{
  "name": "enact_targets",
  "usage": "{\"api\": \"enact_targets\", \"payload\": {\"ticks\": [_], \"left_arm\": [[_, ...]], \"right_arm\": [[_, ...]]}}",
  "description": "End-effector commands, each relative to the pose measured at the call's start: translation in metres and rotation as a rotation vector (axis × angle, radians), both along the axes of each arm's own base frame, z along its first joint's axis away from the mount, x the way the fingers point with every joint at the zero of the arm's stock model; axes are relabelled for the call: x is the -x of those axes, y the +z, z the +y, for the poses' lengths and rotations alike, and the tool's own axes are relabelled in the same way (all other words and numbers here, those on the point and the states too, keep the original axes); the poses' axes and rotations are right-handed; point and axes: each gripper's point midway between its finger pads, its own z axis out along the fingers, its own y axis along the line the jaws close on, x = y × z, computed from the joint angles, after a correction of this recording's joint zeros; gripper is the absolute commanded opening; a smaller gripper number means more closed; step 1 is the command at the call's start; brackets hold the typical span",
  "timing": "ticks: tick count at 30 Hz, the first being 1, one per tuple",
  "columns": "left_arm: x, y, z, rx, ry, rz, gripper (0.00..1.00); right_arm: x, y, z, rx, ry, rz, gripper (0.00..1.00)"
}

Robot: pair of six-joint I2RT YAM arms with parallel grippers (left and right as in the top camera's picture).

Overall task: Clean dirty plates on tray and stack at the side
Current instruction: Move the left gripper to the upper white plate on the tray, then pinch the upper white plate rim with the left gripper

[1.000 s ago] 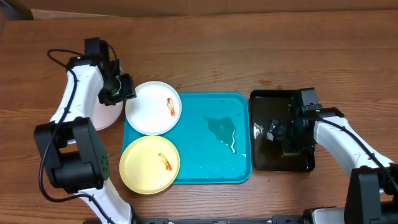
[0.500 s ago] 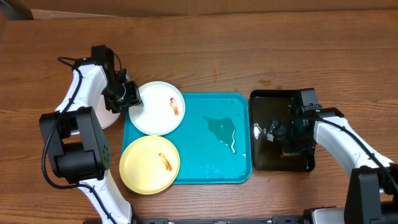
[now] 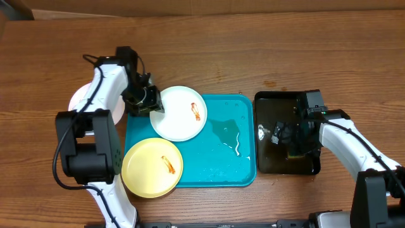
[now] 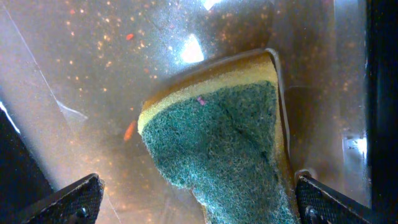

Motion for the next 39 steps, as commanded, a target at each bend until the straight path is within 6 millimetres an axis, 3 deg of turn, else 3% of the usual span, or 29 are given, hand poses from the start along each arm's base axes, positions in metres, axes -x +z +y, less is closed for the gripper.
{"api": "enact_targets", "payload": {"ticks": [1,6,11,20,26,39], "left_arm": [[0.004,-0.007,0.005,-0.077,-0.049,0.009,0.55],[0.006,-0.007,0.006,-0.104,-0.045,0.023,0.54],[0.009,-0.008,0.009,-0.122,-0.048,0.031,0.47],[0.014,-0.008,-0.011,-0.135,-0.114,0.037,0.44],[0.013,-0.009,-0.002,-0.224,-0.107,0.036,0.39],[0.019,-0.022,-0.001,-0.235,-0.113,0.042,0.26]], "right_arm": [[0.003,-0.002,-0.001,0.010,0.001,0.009,1.00],[0.003,-0.002,-0.001,0.010,0.001,0.009,1.00],[0.000,-0.002,-0.003,0.017,0.000,-0.001,1.00],[0.001,-0.003,-0.004,0.027,-0.001,0.000,1.00],[0.001,-0.003,-0.004,0.027,-0.001,-0.001,0.84],[-0.001,-0.002,-0.004,0.027,-0.001,-0.008,0.86]]}}
